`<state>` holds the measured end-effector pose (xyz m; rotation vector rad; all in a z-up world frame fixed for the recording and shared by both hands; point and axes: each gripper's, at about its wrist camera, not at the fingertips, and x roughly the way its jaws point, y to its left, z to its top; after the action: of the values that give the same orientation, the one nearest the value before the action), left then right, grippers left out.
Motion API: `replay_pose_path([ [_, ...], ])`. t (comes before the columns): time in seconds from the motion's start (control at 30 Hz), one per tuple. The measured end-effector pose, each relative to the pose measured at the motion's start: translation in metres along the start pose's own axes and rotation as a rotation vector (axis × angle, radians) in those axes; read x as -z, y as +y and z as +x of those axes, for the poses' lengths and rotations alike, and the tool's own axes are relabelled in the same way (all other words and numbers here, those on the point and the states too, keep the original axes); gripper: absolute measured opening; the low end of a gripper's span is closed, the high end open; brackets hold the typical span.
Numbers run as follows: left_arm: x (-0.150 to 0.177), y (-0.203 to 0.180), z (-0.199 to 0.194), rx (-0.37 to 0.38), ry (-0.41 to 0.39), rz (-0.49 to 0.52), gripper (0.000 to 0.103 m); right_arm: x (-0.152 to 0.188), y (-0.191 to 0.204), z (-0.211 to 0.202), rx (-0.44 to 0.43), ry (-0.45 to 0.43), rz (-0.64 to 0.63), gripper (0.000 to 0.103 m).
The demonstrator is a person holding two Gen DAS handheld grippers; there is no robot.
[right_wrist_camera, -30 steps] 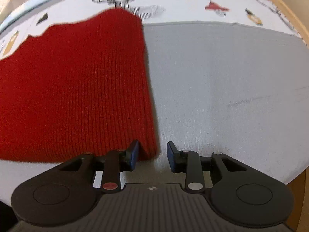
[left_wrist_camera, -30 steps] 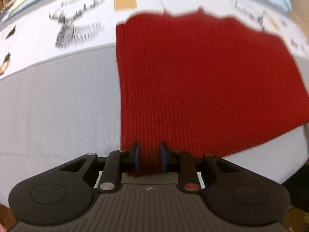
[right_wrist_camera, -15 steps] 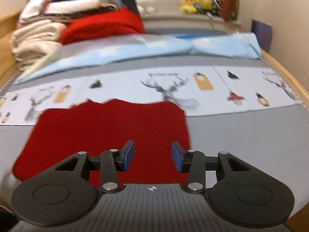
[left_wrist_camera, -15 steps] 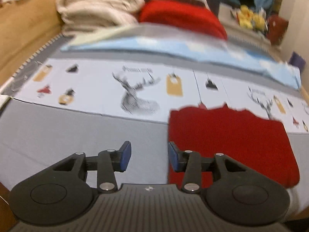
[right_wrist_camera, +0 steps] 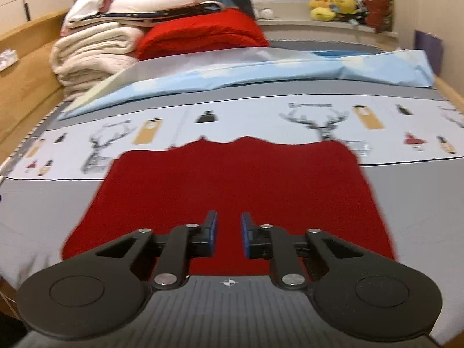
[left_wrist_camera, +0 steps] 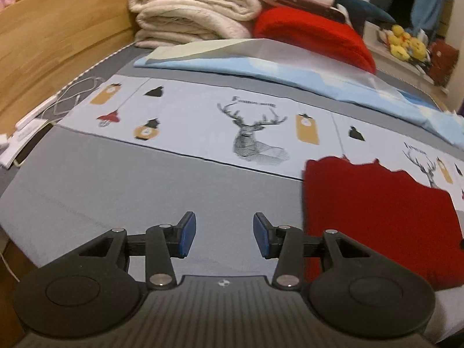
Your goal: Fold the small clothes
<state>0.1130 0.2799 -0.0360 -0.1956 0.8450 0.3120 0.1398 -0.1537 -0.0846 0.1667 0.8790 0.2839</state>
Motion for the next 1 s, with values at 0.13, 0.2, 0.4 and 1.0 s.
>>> replay_pose_path([
  [0.13,0.002,0.024,-0.002,-0.007,0.008,-0.058,0.048,0.005,0.039,0.024,-0.062,0.040,-0.003,0.017],
  [0.2,0.003,0.031,-0.002,-0.017,0.010,-0.065,0.048,0.011,0.062,0.037,-0.089,0.061,-0.025,0.017],
  [0.4,0.004,0.053,0.002,-0.043,0.029,-0.091,0.049,0.039,0.145,0.069,-0.198,0.096,-0.208,0.022],
  [1.0,0.001,0.074,0.008,-0.055,0.056,-0.117,0.050,0.104,0.255,0.125,-0.173,0.139,-0.740,0.044],
])
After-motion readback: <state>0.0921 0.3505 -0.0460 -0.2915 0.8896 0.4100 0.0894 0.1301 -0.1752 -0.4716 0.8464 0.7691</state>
